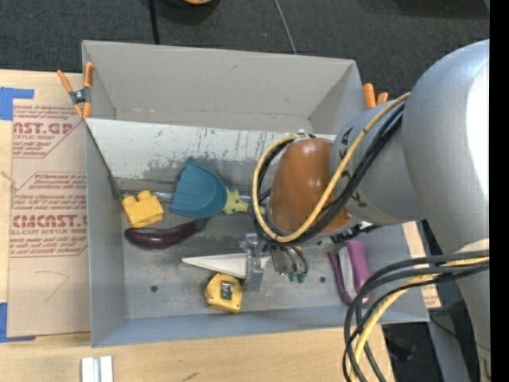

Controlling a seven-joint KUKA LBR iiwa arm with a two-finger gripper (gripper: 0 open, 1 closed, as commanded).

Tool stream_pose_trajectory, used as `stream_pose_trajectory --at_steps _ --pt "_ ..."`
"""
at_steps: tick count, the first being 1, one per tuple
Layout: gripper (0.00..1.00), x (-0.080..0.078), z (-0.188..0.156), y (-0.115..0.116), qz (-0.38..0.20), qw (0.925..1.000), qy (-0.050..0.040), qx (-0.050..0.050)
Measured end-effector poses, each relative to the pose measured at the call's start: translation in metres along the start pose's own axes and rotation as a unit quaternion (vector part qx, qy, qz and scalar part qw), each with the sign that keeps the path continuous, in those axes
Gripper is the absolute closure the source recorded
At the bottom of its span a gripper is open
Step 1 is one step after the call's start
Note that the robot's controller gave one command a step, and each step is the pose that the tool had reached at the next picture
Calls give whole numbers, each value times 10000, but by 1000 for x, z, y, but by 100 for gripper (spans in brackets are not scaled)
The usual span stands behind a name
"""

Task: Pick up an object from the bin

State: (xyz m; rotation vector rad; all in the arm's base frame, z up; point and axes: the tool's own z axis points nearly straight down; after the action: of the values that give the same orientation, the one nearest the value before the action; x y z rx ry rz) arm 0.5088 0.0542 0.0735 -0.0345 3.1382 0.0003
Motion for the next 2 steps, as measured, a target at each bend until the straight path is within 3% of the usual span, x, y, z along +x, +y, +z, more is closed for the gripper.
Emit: stream_pose_trajectory --at_steps 1,2 --pt "100 2 -11 0 -1 10000 45 2" --pt "100 2 -32 0 -2 10000 32 -2"
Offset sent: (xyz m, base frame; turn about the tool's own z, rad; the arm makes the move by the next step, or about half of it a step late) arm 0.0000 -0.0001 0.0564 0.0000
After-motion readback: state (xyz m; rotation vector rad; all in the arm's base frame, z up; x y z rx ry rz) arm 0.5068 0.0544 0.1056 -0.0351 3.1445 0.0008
